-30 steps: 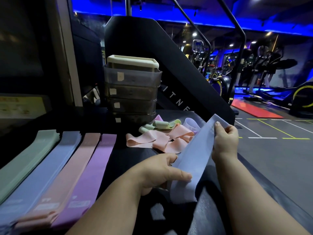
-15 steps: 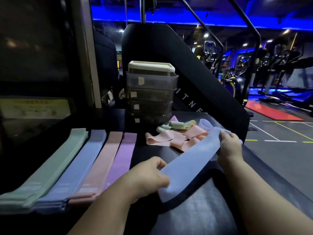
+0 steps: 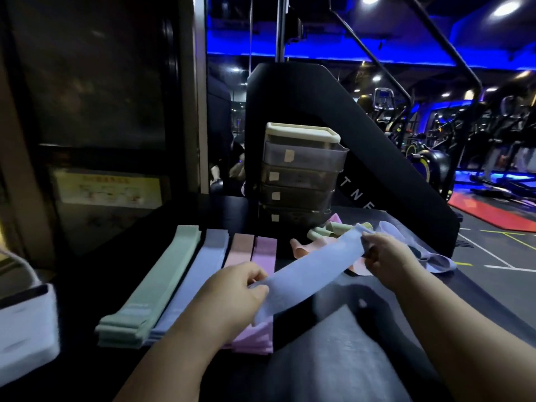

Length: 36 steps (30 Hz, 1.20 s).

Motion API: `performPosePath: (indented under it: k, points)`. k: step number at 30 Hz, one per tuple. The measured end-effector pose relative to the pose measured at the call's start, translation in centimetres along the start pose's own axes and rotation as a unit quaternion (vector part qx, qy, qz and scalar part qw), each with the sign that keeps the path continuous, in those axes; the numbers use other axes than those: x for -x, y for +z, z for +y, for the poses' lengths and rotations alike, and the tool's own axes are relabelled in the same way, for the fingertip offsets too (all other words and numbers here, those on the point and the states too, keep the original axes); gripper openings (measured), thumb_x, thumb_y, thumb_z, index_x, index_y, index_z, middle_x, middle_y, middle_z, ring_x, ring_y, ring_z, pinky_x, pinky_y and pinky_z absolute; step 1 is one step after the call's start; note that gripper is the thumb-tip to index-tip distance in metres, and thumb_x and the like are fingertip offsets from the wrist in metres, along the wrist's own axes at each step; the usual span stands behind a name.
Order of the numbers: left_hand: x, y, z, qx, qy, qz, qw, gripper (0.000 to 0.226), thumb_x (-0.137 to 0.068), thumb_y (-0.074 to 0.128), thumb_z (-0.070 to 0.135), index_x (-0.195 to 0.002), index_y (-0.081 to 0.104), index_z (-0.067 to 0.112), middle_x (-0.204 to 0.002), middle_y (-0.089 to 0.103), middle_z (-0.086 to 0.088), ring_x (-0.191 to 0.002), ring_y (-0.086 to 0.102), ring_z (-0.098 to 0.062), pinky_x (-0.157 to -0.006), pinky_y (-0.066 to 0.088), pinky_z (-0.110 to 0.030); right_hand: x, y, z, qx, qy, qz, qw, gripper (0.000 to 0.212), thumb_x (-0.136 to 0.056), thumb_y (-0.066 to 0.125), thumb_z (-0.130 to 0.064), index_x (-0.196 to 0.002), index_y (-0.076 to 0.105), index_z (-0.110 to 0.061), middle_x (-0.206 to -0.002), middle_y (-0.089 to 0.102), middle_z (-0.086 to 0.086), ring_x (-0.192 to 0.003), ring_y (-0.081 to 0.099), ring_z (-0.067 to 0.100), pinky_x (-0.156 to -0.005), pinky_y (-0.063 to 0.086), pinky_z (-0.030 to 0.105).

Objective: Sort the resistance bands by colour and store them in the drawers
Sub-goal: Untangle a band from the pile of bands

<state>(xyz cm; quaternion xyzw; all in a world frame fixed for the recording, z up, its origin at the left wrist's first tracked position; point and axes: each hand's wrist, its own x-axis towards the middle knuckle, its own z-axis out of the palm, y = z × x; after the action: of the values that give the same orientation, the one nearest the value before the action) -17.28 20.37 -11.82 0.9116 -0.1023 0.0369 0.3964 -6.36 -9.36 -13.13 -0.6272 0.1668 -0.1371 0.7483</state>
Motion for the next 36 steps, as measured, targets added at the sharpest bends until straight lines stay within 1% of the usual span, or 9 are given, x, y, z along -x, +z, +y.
performPosePath:
  k: [3,6,11,16,21,25,28,31,36]
  points:
    - [0.7,-1.7,-1.5,0.008,-0.004,0.017,1.0,0.011,-0.093,0.054,0.025,-0.085,0.061,0.03,-0.084,0.067,0.009,-0.075,0.061,-0.012,-0.072,0.051,-0.029,0.0,2.7,-0.7,0.047,-0.004,-0.028,0.998,0.024,-0.091,0.046,-0.001,-0.073,0.04,-0.015,-0.062,0.031,0.005,-0.041,0.029,0.008,-0.032,0.018,0.016]
    - [1.6,-3.3,-3.1,0.026,-0.008,0.05,0.998,0.006,-0.09,0.061,0.03,-0.09,0.056,0.034,-0.084,0.062,0.009,-0.071,0.058,-0.007,-0.064,0.045,-0.02,0.2,5.9,-1.2,0.052,-0.01,-0.065,0.996,0.019,-0.095,0.05,-0.004,-0.08,0.048,-0.015,-0.06,0.037,0.002,-0.035,0.032,0.004,-0.03,0.019,0.015]
    - [2.5,-6.2,-5.2,0.084,-0.03,0.096,0.991,0.021,-0.079,0.077,0.029,-0.085,0.057,0.031,-0.078,0.062,0.004,-0.071,0.064,-0.016,-0.071,0.053,-0.034,0.5,11.9,-1.6,0.028,-0.009,-0.145,0.989,0.022,-0.096,0.049,0.001,-0.077,0.054,-0.007,-0.057,0.049,0.004,-0.037,0.047,0.003,-0.036,0.034,0.012]
    - [2.7,-8.1,-7.7,0.108,-0.054,0.109,0.987,0.02,-0.076,0.079,0.027,-0.078,0.059,0.03,-0.076,0.066,0.001,-0.064,0.065,-0.016,-0.068,0.054,-0.036,0.4,17.4,-1.2,0.086,-0.007,-0.14,0.986,0.019,-0.088,0.052,0.006,-0.078,0.052,-0.011,-0.071,0.053,0.003,-0.057,0.051,0.008,-0.047,0.046,0.014]
    - [3.2,-8.8,-9.2,0.149,-0.075,0.095,0.981,0.016,-0.08,0.073,0.021,-0.077,0.06,0.031,-0.069,0.066,0.002,-0.059,0.066,-0.016,-0.072,0.058,-0.044,0.6,22.1,-0.5,0.151,-0.061,-0.135,0.977,0.026,-0.086,0.048,0.006,-0.068,0.057,-0.01,-0.057,0.043,0.006,-0.048,0.04,0.012,-0.038,0.03,0.016]
    - [3.6,-9.0,-9.4,0.176,-0.095,0.07,0.977,0.012,-0.083,0.067,0.017,-0.082,0.057,0.023,-0.057,0.063,0.002,-0.054,0.063,-0.017,-0.063,0.057,-0.038,0.7,24.8,0.3,0.241,-0.109,-0.116,0.957,0.022,-0.079,0.051,0.003,-0.077,0.068,-0.011,-0.06,0.051,0.008,-0.052,0.044,0.017,-0.045,0.034,0.019]
    - [3.9,-9.0,-9.0,0.116,-0.092,0.064,0.987,0.014,-0.083,0.067,0.029,-0.084,0.053,0.026,-0.058,0.062,0.005,-0.052,0.057,-0.011,-0.06,0.049,-0.03,0.7,26.3,1.2,0.299,-0.134,-0.115,0.938,0.02,-0.077,0.054,0.001,-0.071,0.066,-0.014,-0.059,0.055,0.006,-0.059,0.051,0.021,-0.049,0.038,0.024]
    - [4.3,-9.0,-8.4,0.039,-0.097,0.055,0.993,0.02,-0.085,0.064,0.041,-0.088,0.048,0.029,-0.073,0.066,0.007,-0.063,0.057,-0.008,-0.058,0.042,-0.022,0.2,27.3,2.3,0.336,-0.164,-0.109,0.921,0.02,-0.079,0.06,0.0,-0.074,0.067,-0.018,-0.062,0.059,0.004,-0.064,0.058,0.024,-0.058,0.051,0.033]
    - [4.7,-8.8,-7.8,-0.037,-0.076,0.048,0.995,0.02,-0.092,0.056,0.045,-0.092,0.043,0.03,-0.083,0.059,0.006,-0.076,0.058,-0.011,-0.067,0.045,-0.026,0.3,27.8,3.3,0.418,-0.211,-0.093,0.879,0.024,-0.082,0.06,-0.006,-0.095,0.07,-0.023,-0.077,0.063,0.0,-0.065,0.058,0.018,-0.044,0.041,0.018]
